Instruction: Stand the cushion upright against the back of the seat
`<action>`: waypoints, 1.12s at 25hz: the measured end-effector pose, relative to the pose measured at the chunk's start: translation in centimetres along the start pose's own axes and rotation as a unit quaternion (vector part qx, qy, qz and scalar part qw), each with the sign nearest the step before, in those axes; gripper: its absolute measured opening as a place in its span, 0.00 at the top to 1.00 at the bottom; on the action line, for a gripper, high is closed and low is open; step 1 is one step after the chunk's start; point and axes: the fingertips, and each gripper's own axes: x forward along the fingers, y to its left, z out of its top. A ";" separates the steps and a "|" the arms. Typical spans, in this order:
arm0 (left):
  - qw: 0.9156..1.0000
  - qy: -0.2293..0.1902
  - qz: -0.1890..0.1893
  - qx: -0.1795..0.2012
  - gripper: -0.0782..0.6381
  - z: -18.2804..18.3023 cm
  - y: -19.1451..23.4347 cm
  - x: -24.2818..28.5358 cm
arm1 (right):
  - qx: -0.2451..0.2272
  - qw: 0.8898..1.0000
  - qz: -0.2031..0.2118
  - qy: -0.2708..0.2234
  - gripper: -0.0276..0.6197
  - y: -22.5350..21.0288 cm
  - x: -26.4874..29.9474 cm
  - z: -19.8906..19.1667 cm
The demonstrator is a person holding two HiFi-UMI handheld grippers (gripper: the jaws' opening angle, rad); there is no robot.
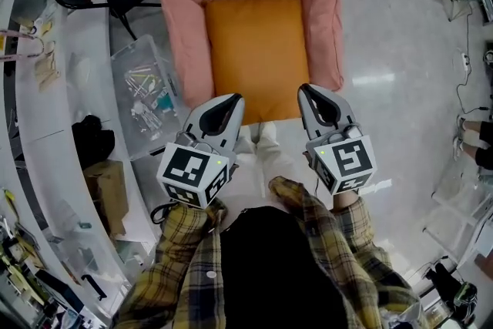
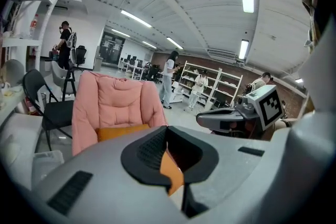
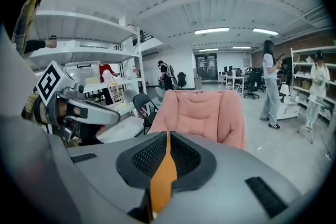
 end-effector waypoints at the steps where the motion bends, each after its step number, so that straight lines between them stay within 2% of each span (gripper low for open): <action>1: 1.000 0.005 0.001 -0.001 0.88 -0.5 0.0 0.4 | 0.009 1.000 0.005 0.004 0.92 -0.3 0.3 -0.5; 6: 0.999 0.034 0.014 -0.012 0.88 -3.3 0.9 2.4 | 0.036 0.999 0.007 0.025 0.92 -1.9 1.0 -3.7; 9: 0.998 0.051 0.016 -0.024 0.81 -5.1 1.7 3.6 | 0.061 0.997 0.005 0.039 0.91 -2.8 1.3 -5.6; 12: 0.997 0.070 0.018 -0.036 0.74 -7.3 2.6 4.6 | 0.079 0.995 0.011 0.062 0.81 -3.2 1.9 -7.9; 17: 0.992 0.113 0.019 -0.049 0.63 -12.2 3.9 6.1 | 0.068 0.991 0.023 0.116 0.72 -3.7 2.8 -13.1; 22: 0.984 0.163 0.025 -0.064 0.55 -17.5 5.8 7.3 | 0.061 0.988 0.015 0.143 0.66 -5.1 4.1 -16.8; 28: 0.975 0.202 0.040 -0.079 0.50 -22.4 7.7 8.7 | 0.072 0.978 0.036 0.194 0.61 -5.8 5.3 -22.7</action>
